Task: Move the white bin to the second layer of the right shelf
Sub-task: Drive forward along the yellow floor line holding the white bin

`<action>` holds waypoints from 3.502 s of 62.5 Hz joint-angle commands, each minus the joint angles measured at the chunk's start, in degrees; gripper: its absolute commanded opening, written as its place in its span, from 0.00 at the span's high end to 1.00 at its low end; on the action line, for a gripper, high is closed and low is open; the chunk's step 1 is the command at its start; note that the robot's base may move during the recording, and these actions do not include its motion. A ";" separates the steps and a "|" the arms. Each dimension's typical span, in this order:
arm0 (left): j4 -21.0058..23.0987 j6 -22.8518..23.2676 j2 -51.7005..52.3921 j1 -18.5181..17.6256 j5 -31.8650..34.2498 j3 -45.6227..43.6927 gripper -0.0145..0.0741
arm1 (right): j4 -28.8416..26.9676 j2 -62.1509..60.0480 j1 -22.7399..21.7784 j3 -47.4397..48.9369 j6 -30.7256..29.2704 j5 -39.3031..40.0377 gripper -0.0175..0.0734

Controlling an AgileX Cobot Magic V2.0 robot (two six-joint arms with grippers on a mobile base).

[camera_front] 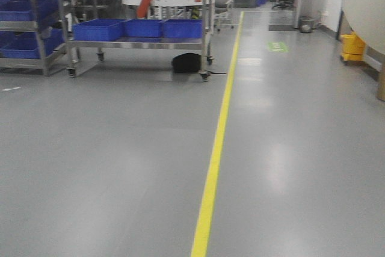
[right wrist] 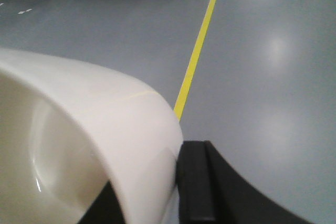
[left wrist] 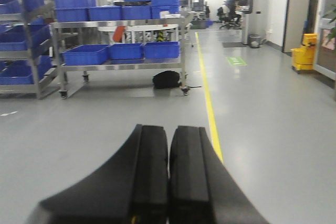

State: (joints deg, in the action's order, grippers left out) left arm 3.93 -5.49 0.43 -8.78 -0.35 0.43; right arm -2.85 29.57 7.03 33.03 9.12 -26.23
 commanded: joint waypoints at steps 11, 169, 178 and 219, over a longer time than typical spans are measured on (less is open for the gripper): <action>0.29 0.43 0.76 -0.19 4.96 1.90 0.74 | -0.12 -0.04 -0.44 1.75 0.05 6.44 0.75; 0.29 0.43 0.76 -0.19 4.96 1.90 0.74 | -0.12 -0.04 -0.44 1.75 0.05 6.44 0.75; 0.29 0.43 0.76 -0.19 4.96 1.90 0.74 | -0.12 -0.04 -0.44 1.75 0.05 6.44 0.75; 0.29 0.43 0.76 -0.19 4.96 1.90 0.74 | -0.12 -0.04 -0.44 1.75 0.05 6.44 0.75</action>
State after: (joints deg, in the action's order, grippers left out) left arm 3.93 -5.49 0.43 -8.78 -0.35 0.43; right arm -2.85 29.48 7.03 33.03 9.12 -26.23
